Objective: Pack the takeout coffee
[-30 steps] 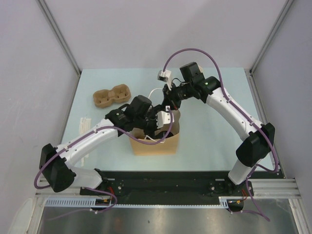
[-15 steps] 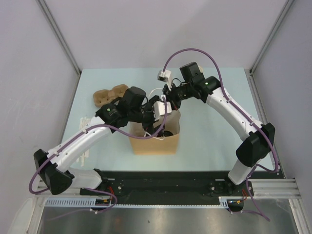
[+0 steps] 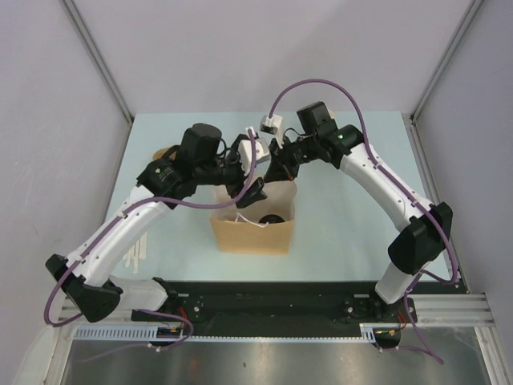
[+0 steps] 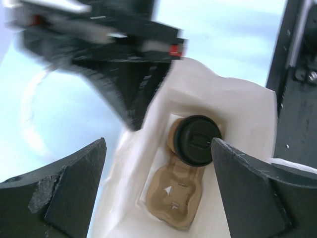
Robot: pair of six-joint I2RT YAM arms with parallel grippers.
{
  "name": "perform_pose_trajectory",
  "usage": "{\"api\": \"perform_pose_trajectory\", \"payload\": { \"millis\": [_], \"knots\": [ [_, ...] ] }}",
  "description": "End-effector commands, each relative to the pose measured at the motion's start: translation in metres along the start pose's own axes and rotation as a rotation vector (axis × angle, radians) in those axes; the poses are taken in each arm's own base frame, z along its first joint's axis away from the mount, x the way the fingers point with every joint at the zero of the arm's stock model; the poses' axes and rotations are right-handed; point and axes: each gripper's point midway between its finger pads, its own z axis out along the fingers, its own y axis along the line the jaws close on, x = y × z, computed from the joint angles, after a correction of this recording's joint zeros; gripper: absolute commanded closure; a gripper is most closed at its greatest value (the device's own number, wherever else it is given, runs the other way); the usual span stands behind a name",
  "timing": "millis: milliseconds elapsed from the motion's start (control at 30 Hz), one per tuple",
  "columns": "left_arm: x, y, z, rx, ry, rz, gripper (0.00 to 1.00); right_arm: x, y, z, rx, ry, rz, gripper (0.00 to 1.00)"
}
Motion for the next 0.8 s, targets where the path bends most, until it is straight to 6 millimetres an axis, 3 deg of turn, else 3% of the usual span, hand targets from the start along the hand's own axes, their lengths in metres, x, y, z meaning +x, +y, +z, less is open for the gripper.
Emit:
{"api": "perform_pose_trajectory", "payload": {
  "millis": [0, 167, 300, 500, 600, 767],
  "knots": [
    [-0.04, 0.021, -0.03, -0.086, -0.119, -0.065, 0.09, -0.02, -0.003, -0.015, 0.035, -0.044, -0.047, 1.0],
    [-0.056, 0.055, -0.051, -0.183, -0.182, -0.159, 0.1, -0.024, -0.016, -0.022, 0.065, -0.052, -0.044, 1.0],
    [-0.045, 0.075, -0.06, -0.232, -0.181, -0.244, 0.09, -0.028, -0.028, -0.029, 0.09, -0.064, -0.041, 1.0],
    [-0.007, 0.11, -0.075, -0.338, -0.134, -0.377, 0.1, -0.031, -0.051, -0.041, 0.134, -0.069, -0.043, 1.0],
    [0.025, 0.135, -0.092, -0.431, -0.092, -0.478, 0.12, -0.03, -0.062, -0.046, 0.154, -0.068, -0.04, 1.0],
    [0.086, 0.156, -0.106, -0.528, 0.001, -0.659, 0.13, -0.028, -0.077, -0.052, 0.179, -0.063, -0.034, 1.0]
  ]
}}
